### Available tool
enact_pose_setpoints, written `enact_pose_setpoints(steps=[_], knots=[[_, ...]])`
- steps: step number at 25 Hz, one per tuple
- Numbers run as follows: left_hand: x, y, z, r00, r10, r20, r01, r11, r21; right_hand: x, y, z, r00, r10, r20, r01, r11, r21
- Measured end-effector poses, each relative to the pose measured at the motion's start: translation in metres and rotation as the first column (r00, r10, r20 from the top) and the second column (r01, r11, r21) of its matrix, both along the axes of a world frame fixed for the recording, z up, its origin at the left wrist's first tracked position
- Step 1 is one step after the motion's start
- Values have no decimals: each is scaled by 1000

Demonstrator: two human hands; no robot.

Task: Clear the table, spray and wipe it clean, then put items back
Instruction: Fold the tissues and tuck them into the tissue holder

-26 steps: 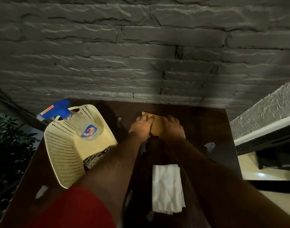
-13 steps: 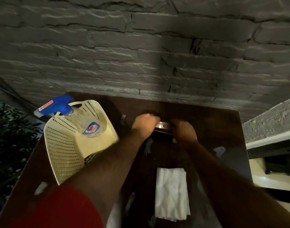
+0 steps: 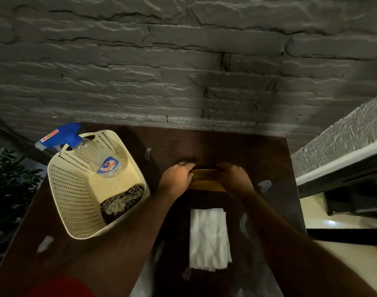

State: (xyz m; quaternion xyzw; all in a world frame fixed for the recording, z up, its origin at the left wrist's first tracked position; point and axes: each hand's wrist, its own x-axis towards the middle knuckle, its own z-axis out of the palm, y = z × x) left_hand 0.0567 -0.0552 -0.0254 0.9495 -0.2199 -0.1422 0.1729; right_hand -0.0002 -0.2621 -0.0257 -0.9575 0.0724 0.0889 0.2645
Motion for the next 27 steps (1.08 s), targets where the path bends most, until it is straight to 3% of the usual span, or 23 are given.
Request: enact_pose_setpoints(steps=[4, 7, 9, 11, 13, 15, 19, 21, 23, 24, 25, 27], knots=[[-30, 7, 8, 987, 162, 11, -160, 981, -108, -27, 2, 6, 973, -155, 169, 155, 988, 17], [-75, 15, -6, 961, 275, 3, -271, 949, -160, -60, 6, 3, 936, -317, 156, 306, 948, 88], [-106, 18, -19, 935, 330, -127, -346, 928, -138, -86, 10, 1, 920, -383, 82, 376, 922, 90], [-135, 19, -29, 876, 401, -269, -433, 899, -71, -110, 14, -6, 897, -433, -88, 440, 893, 90], [-156, 15, -33, 821, 464, -334, -495, 869, -12, -132, 20, -21, 860, -423, -284, 464, 881, 92], [-169, 6, -31, 788, 503, -356, -534, 845, 12, -151, 29, -33, 841, -384, -382, 452, 886, 104], [-173, -13, -23, 672, 534, -513, -576, 812, 90, -170, 38, -34, 831, -358, -426, 474, 856, 206], [-173, -19, -17, 616, 503, -606, -621, 784, 20, -170, 36, -25, 842, -349, -411, 455, 869, 194], [-174, -24, -3, 542, 423, -726, -708, 695, -123, -167, 31, -8, 852, -349, -390, 460, 854, 240], [-175, -26, 8, 499, 370, -784, -751, 636, -178, -164, 29, 5, 839, -356, -412, 507, 787, 352], [-175, -29, 17, 453, 312, -835, -789, 576, -212, -161, 27, 19, 817, -344, -463, 564, 646, 515], [-177, -30, 33, 397, 163, -903, -842, 456, -288, -158, 22, 40, 792, -189, -581, 610, 224, 760]])
